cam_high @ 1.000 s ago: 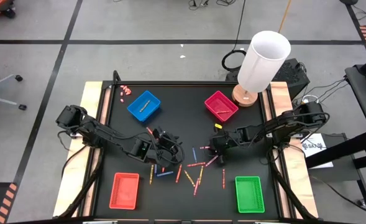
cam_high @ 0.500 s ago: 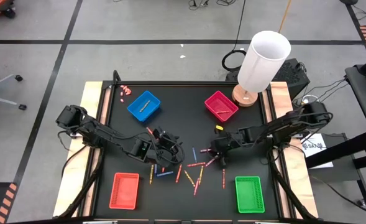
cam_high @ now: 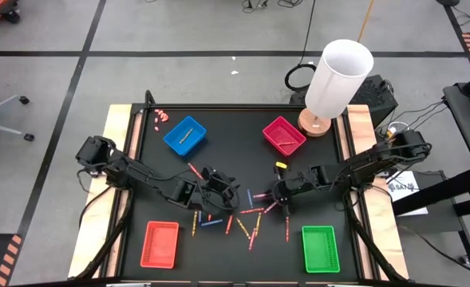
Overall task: Sort crayons
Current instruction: Put the red crayon into the orange bin
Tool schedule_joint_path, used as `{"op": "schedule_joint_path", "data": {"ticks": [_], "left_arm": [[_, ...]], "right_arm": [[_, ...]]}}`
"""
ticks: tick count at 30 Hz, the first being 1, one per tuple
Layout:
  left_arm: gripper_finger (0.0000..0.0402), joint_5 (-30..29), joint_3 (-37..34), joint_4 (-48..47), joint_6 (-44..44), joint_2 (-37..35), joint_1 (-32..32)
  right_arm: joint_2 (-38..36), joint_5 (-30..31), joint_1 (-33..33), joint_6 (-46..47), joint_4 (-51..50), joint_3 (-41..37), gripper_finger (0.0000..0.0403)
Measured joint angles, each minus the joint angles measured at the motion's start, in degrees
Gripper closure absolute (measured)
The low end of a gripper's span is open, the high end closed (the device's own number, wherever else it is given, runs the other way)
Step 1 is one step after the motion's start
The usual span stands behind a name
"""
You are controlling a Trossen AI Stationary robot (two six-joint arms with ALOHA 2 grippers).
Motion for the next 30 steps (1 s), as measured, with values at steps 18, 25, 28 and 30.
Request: {"op": "schedule_joint_path", "data": {"ticks": [18, 25, 28, 30], "left_arm": [[0.0222, 3.0, 0.4, 21.5, 20.8, 9.8, -2.8], [0.0128, 8.3, 0.5, 21.4, 22.4, 12.2, -1.4], [0.0108, 10.9, 0.5, 22.0, 21.4, 12.3, -0.5], [0.0106, 11.0, 0.5, 22.0, 21.0, 12.3, 0.1]], "right_arm": [[0.0, 0.1, 0.5, 2.7, 4.0, 0.0, 0.0399], [0.0, -0.9, 0.9, 2.8, 4.7, 0.0, 0.0399], [0.0, -1.6, 1.5, 2.7, 5.8, 0.0, 0.0399], [0.0, -1.6, 1.8, 2.7, 7.0, 0.0, 0.0399]]}}
